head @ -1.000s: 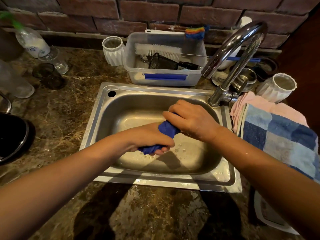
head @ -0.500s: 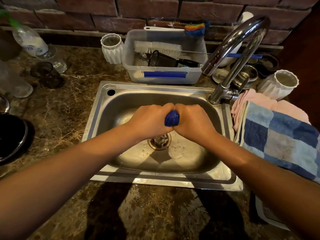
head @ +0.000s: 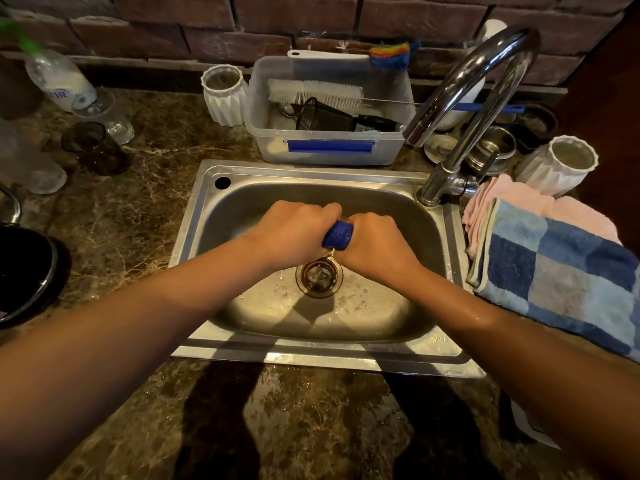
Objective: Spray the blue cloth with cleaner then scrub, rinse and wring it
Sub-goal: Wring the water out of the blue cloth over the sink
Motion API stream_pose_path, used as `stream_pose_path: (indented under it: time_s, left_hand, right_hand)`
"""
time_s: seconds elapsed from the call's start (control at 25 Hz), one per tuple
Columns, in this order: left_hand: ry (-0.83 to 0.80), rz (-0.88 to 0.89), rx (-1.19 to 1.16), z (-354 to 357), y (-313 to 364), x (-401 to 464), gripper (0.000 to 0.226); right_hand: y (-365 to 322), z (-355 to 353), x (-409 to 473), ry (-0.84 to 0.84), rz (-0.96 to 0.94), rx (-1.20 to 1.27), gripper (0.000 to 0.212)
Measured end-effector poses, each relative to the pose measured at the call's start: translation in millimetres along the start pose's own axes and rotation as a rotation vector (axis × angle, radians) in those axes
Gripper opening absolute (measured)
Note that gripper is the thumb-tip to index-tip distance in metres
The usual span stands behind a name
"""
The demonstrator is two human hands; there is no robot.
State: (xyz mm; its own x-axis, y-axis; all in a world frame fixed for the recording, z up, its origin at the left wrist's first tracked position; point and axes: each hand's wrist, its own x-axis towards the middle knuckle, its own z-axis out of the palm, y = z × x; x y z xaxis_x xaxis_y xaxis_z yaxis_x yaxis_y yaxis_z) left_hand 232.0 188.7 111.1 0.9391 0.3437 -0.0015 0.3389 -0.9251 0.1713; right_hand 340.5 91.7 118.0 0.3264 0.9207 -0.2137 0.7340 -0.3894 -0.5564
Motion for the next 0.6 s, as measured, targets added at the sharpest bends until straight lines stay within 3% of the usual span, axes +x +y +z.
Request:
stream_pose_path:
  time_s: [0.36,0.6]
  left_hand:
    - [0.249,0.366,0.050,-23.0,-12.0,0.5,0.034]
    - [0.221,0.451,0.046,-21.0,-16.5,1.6,0.032]
  right_hand:
    - [-16.5,-4.4,-16.2,-0.084,0.191,0.511,0.023]
    - [-17.7,-3.0,-18.5,-0.195,0.288,0.657,0.020]
